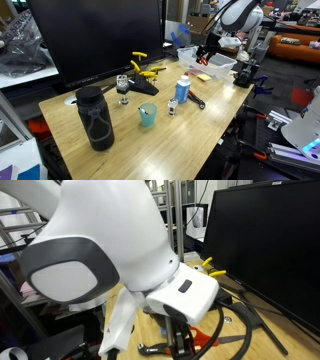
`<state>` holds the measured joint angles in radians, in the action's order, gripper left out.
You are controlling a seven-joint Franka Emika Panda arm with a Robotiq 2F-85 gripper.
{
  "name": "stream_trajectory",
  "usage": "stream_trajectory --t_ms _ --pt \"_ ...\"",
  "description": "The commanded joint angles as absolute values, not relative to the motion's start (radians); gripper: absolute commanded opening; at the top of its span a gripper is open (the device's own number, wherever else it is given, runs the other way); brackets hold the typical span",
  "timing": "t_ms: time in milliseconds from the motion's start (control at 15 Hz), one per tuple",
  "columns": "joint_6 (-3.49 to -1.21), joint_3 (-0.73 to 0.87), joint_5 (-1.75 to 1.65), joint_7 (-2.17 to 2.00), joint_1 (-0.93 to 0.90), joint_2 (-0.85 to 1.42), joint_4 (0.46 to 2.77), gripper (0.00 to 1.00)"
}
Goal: Put the scissors into the box.
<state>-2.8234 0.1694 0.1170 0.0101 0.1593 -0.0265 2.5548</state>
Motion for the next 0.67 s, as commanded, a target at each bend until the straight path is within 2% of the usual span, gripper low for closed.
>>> stream_trajectory --t_ms 0,600 --pt "-2.847 0.195 0.09 -0.026 0.189 -0.024 2.529 0.55" --pt "-2.915 0.285 0.249 -0.022 0.238 0.055 2.454 0.55"
